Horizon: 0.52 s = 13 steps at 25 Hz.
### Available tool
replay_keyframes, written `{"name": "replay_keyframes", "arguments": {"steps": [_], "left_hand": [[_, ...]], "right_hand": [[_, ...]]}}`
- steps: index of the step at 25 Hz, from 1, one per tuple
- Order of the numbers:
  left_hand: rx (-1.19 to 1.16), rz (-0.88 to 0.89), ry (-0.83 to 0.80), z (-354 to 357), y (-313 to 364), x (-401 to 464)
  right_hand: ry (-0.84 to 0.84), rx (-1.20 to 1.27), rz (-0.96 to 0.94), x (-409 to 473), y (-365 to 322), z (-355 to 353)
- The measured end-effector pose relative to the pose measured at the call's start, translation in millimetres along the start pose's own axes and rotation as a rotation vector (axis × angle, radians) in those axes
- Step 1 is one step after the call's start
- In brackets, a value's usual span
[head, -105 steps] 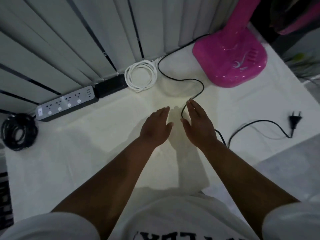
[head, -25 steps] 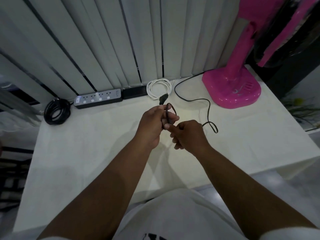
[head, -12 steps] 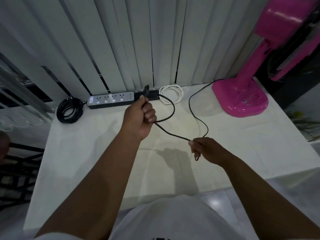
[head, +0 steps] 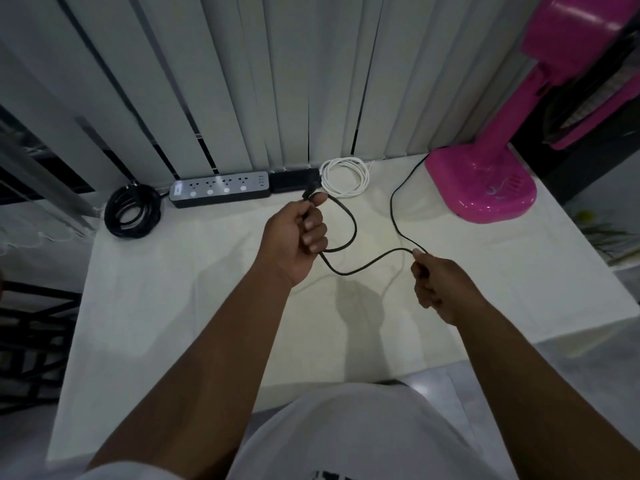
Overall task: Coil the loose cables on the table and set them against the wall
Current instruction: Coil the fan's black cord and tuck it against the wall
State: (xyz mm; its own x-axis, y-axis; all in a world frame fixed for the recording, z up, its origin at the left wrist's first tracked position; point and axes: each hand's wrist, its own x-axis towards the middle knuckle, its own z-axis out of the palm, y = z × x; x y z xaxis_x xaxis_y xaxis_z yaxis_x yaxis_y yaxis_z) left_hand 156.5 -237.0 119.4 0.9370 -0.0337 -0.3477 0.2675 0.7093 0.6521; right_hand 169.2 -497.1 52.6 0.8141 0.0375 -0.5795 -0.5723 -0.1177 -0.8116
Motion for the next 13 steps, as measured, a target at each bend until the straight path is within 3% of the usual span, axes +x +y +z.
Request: {"name": "replay_keyframes", "arguments": {"steps": [3, 6, 10, 13], "left_hand": [[0.086, 0.03, 0.044, 2, -3, 6], [0.155, 0.063, 0.078, 10, -6, 12], [0.248, 0.055, 0.125, 28, -22, 21], [0.294, 0.026, 0.169, 46, -34, 33]], "right_hand": [[-0.146, 0.311, -0.034, -5, -35, 1], [-0.276, 0.38, -0.134, -5, -58, 5], [-0.302, 0.194, -0.239, 1, -76, 12], [-0.182, -0.066, -0.365, 11, -85, 10]]}}
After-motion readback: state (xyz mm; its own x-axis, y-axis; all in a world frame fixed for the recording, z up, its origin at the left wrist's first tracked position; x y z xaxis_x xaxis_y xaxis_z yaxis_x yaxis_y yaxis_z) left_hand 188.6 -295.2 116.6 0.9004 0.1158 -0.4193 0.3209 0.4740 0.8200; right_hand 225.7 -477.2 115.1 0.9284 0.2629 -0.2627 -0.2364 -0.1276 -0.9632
